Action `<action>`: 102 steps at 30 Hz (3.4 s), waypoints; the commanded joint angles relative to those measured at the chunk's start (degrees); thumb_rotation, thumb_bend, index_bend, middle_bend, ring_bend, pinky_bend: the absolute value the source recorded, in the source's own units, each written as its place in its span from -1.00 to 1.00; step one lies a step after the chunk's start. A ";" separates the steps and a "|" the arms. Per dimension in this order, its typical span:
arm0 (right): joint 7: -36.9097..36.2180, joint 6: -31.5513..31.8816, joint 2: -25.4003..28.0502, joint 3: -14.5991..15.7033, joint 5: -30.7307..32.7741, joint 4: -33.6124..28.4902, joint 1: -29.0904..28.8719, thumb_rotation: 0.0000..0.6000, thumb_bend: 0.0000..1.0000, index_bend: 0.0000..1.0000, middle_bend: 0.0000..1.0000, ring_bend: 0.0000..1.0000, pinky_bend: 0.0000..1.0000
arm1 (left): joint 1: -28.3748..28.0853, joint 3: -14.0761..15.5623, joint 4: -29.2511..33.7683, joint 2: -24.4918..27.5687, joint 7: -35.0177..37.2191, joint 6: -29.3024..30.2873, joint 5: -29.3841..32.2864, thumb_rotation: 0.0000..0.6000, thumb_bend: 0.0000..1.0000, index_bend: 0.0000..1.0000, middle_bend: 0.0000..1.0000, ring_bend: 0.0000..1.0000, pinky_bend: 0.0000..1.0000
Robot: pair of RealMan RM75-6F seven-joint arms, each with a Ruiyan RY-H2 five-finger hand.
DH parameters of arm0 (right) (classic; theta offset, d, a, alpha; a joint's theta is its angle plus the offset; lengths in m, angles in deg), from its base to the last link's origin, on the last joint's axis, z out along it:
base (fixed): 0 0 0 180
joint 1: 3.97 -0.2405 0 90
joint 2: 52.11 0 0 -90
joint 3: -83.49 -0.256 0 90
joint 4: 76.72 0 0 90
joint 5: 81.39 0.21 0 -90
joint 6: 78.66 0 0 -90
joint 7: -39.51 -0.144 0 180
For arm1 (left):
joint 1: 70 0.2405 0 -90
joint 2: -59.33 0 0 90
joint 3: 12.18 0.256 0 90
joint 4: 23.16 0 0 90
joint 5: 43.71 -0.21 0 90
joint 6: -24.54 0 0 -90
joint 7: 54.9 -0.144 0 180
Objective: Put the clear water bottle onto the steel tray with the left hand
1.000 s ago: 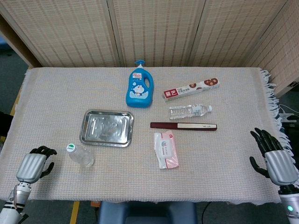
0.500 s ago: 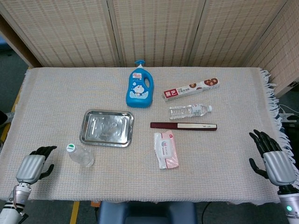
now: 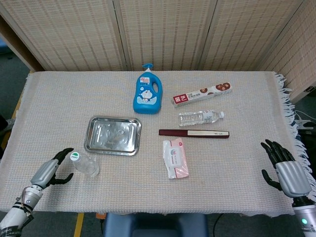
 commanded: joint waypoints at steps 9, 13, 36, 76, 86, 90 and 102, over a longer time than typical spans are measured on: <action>-0.24 -0.11 0.25 0.01 0.13 -0.26 0.01 1.00 -0.65 -1.00 -1.00 -1.00 -0.71 | -3.77 -0.50 0.26 -1.17 15.66 0.10 -5.82 1.00 -0.20 -1.00 -1.00 -1.00 -0.70; -0.40 -0.06 0.37 0.09 -0.04 -0.34 0.02 1.00 -0.65 -1.00 -1.00 -1.00 -0.71 | -4.49 0.53 0.95 0.09 17.19 -0.68 -6.70 1.00 -0.19 -1.00 -1.00 -1.00 -0.70; 0.55 -0.95 0.03 0.37 0.12 -0.35 -0.21 1.00 -0.65 -1.00 -1.00 -1.00 -0.71 | -3.62 4.08 3.79 2.68 17.27 3.14 -8.46 1.00 -0.19 -1.00 -1.00 -1.00 -0.70; 0.89 -2.22 0.53 0.74 0.44 -0.88 -0.60 1.00 -0.65 -1.00 -1.00 -1.00 -0.71 | -6.42 -6.99 -10.39 -15.18 -55.54 25.60 2.85 1.00 -0.12 -0.05 0.12 -0.30 -0.25; 1.30 -2.71 0.44 0.77 0.73 -0.93 -0.74 1.00 -0.65 -1.00 -1.00 -1.00 -0.71 | -5.14 -10.86 4.31 -9.89 -19.55 15.94 8.19 1.00 -0.12 -0.04 0.14 -0.27 -0.19; 1.40 -2.57 0.39 0.81 0.54 -0.95 -0.73 1.00 -0.65 -1.00 -1.00 -1.00 -0.71 | -4.22 -13.62 8.66 -7.62 -2.97 13.53 9.31 1.00 -0.12 -0.04 0.14 -0.27 -0.18; 0.46 -1.41 0.31 0.72 -0.10 -0.48 -0.47 1.00 -0.65 -1.00 -1.00 -1.00 -0.71 | -3.95 -15.69 7.98 -7.97 -0.78 14.48 11.61 1.00 -0.12 -0.04 0.14 -0.27 -0.14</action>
